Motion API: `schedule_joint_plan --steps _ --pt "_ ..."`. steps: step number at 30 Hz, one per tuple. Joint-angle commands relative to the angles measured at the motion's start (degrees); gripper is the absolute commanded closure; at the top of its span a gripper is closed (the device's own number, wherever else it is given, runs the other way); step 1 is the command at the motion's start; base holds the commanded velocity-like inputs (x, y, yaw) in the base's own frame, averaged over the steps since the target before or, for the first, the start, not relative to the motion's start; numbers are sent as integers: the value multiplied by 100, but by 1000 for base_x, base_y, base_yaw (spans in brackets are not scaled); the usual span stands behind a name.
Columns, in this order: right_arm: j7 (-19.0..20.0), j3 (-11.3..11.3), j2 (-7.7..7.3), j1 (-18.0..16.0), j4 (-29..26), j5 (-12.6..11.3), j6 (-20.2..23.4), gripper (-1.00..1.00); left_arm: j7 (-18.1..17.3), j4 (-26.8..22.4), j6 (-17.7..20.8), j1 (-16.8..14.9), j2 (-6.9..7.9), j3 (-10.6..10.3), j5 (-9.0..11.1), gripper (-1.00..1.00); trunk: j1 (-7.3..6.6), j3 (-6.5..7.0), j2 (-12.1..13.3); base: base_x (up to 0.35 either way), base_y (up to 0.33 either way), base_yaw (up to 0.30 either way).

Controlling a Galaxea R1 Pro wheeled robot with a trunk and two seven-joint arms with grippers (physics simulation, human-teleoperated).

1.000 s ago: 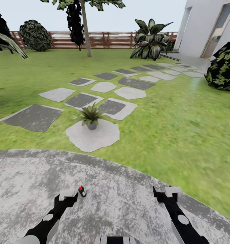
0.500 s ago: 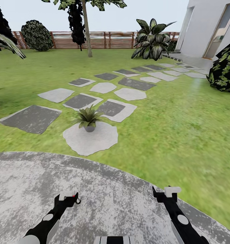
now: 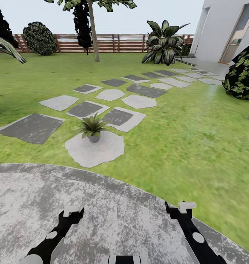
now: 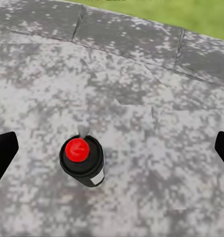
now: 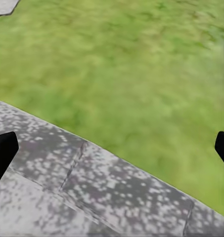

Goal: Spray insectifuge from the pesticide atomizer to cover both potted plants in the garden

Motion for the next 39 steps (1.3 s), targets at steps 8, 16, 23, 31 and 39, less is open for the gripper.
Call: schedule_joint_plan --steps 8,16,23,31,39 --pt "-2 2 0 -2 -25 0 -17 -100 -41 12 -21 -3 -3 46 76 -100 -1 -4 -2 -58 -46 0" --pt "-1 4 1 -2 -31 0 -11 -100 -41 -3 -27 3 3 42 79 -100 -1 -4 -2 -84 -58 0" --pt "-8 -15 8 -2 -50 -6 -1 -100 -41 -60 -25 5 35 37 72 -100 6 -77 -6 -3 -2 15" --pt "-10 -14 9 -2 -253 -8 0 -100 -114 -90 -6 -3 88 36 64 -100 27 -304 -16 0 0 133" --pt "-18 -12 9 -2 -261 -8 -7 -100 -155 -94 85 -33 201 -31 -45 -100 48 -538 -27 0 0 155"
